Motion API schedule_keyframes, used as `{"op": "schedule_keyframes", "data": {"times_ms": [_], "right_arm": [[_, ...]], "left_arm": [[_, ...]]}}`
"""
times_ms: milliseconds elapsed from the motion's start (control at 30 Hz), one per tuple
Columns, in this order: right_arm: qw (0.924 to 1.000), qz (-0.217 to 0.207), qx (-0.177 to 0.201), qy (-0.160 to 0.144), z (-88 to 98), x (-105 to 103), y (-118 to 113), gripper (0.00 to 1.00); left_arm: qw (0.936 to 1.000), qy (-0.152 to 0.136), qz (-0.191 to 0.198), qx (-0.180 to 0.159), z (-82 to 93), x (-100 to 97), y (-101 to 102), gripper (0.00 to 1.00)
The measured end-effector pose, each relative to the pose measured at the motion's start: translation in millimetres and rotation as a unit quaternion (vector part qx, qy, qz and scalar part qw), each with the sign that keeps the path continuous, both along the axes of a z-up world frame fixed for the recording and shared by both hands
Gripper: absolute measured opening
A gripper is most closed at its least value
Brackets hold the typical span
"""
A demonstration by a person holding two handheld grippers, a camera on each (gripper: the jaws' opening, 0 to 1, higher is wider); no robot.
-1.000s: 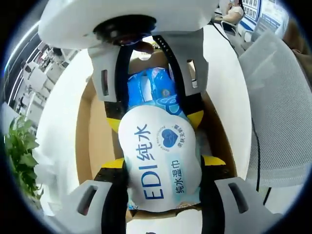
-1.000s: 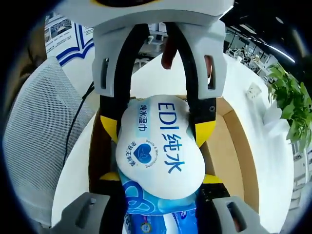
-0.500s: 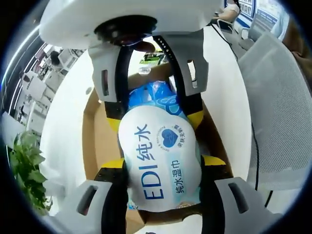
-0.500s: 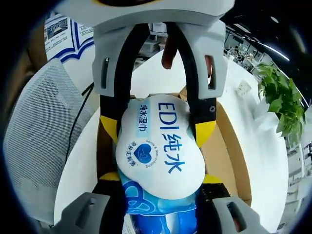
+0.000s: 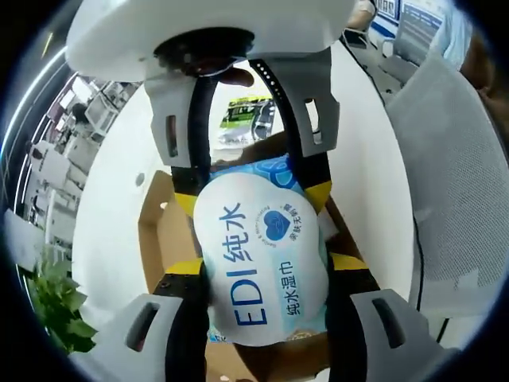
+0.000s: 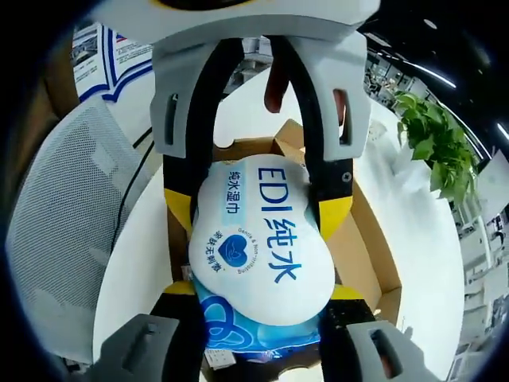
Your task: Operate the shoe box by opening the lid, removing the specified soft item, and placing it in the target area until the item is outside and the box remains undamaged.
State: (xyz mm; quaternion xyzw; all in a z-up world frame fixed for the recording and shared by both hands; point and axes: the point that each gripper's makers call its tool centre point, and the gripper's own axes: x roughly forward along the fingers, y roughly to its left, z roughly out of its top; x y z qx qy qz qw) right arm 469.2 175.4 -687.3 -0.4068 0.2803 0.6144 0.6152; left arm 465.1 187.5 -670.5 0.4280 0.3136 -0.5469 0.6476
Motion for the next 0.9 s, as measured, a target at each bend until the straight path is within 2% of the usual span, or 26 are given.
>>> {"op": "schedule_keyframes", "data": {"times_ms": [567,900], "right_arm": [[0.9978,-0.066,-0.003,-0.009,12.6,3.2,-78.0,0.54],[0.9955,-0.094,-0.002,-0.010,14.3,2.5,-113.3,0.54]], "left_arm": [[0.9977,-0.011,-0.066,-0.004,12.9,4.8,-77.5,0.58],[0.9953,-0.014,-0.096,-0.002,14.6,4.8,-113.2,0.58]]}}
